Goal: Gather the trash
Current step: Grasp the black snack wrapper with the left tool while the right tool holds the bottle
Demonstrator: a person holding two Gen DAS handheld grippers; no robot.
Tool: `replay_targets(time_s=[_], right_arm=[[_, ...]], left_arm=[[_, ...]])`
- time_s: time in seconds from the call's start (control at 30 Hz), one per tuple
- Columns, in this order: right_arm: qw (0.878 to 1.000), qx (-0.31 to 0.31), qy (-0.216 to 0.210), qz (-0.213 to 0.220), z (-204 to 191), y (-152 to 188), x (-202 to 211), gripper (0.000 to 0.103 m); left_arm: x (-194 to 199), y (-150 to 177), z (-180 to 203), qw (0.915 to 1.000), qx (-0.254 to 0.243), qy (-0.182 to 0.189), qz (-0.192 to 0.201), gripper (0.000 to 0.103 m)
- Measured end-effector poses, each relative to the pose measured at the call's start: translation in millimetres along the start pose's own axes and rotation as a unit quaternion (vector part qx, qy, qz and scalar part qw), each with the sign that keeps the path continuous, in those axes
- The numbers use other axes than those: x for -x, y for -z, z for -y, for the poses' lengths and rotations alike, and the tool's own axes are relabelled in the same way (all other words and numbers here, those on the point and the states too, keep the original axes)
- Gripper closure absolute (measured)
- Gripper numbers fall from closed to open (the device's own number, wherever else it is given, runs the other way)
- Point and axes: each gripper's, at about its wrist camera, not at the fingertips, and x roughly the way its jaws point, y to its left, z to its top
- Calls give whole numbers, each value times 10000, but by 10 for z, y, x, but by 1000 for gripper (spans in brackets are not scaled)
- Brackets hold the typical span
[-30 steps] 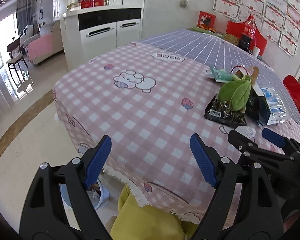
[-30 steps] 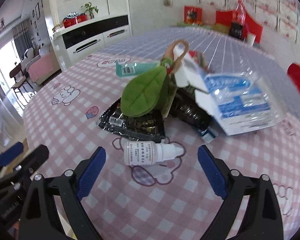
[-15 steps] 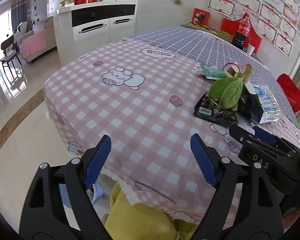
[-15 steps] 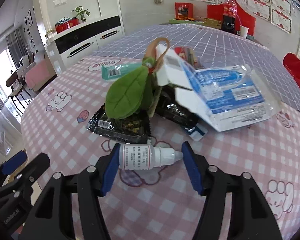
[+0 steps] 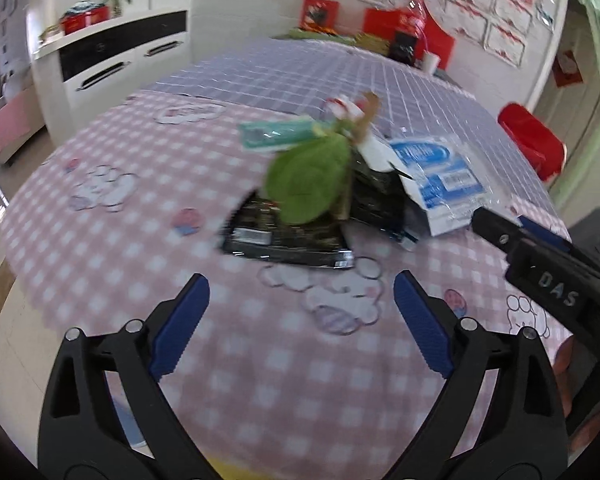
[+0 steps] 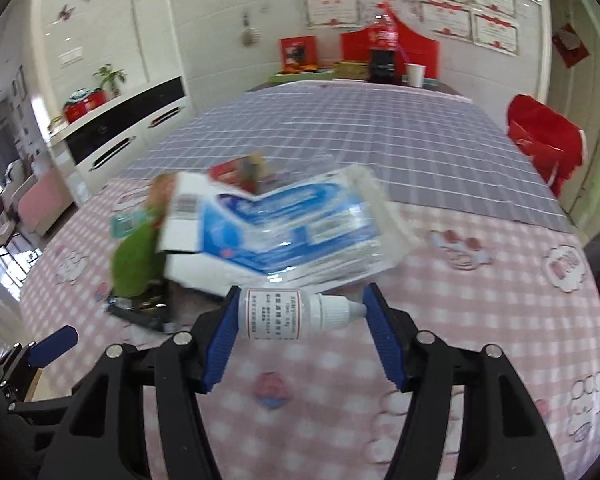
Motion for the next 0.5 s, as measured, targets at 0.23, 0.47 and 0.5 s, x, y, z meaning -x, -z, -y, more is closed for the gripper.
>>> replay_targets(time_s=[0.23,0.47,0.5], right_arm=[[9999,-132,-1,-90,229,-15,-43,42],[9993,-67,-323,-169,177,-34,-69,42],[9992,-51,-347,-169,160,-35,-66,42]], left_arm=[[-317,-173,9,9978,298,-475,-348,11],[-489,-254,-63,9959,379,-665,-472,11],[-502,-259,-48,9958,307,-729,-453,11]])
